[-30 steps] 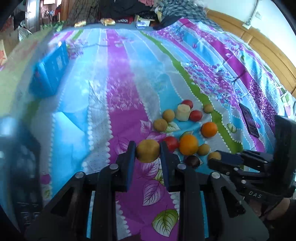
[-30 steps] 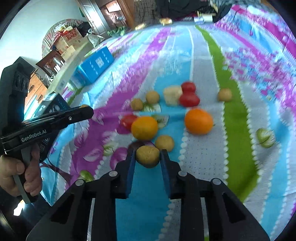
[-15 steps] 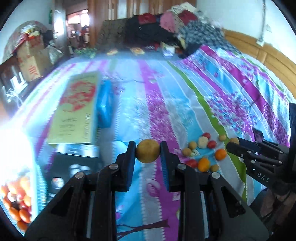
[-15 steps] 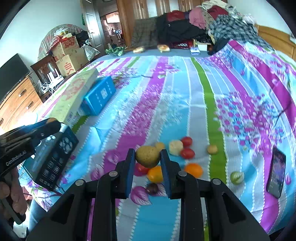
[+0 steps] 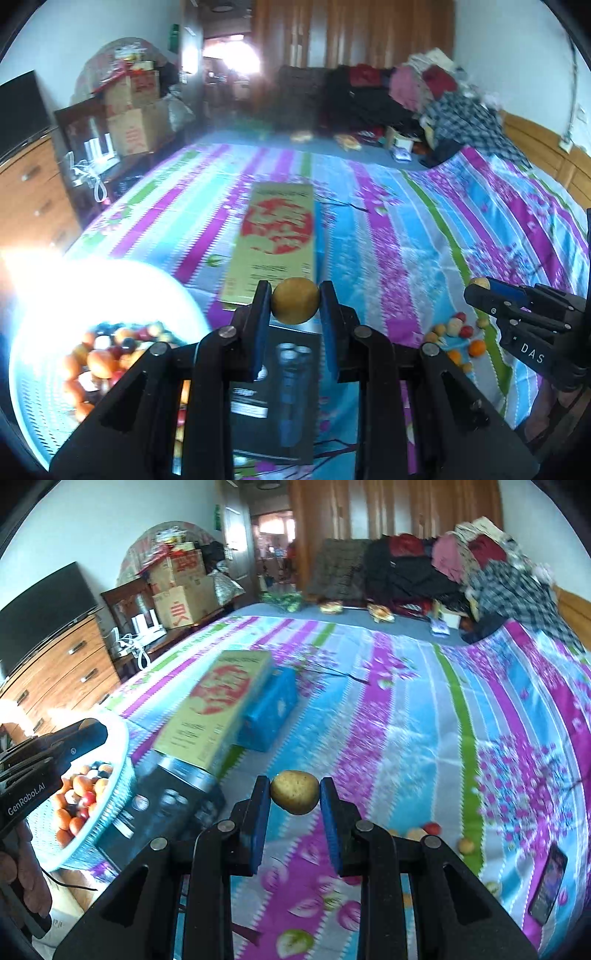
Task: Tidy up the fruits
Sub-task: 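Carry both yellow plums over the light-blue basket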
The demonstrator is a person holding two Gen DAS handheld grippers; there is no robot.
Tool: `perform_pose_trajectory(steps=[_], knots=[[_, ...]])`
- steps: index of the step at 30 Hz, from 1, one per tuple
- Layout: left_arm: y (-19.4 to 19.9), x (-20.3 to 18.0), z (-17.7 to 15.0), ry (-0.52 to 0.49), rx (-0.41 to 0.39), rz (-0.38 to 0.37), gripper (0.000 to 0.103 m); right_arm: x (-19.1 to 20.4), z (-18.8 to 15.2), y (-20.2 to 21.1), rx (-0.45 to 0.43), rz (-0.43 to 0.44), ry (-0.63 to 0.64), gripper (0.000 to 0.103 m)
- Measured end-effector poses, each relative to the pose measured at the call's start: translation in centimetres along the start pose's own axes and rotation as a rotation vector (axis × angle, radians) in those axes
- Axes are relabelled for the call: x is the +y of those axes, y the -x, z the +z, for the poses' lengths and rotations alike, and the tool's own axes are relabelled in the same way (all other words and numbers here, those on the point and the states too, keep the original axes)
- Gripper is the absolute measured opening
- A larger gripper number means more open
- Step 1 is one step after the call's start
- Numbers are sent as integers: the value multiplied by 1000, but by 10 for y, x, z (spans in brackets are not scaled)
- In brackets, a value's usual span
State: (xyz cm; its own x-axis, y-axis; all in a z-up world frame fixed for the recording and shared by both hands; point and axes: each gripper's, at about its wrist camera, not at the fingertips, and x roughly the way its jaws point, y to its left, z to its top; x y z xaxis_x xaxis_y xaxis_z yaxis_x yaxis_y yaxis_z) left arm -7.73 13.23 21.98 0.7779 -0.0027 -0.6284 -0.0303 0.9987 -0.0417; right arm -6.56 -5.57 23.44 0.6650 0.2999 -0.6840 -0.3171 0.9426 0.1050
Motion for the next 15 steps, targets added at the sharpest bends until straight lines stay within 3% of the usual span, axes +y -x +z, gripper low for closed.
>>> perform_pose_trajectory(steps=[15], knots=[[37,102,-2,161,-51,167,27,130,47,-6,-14,135,166,31]])
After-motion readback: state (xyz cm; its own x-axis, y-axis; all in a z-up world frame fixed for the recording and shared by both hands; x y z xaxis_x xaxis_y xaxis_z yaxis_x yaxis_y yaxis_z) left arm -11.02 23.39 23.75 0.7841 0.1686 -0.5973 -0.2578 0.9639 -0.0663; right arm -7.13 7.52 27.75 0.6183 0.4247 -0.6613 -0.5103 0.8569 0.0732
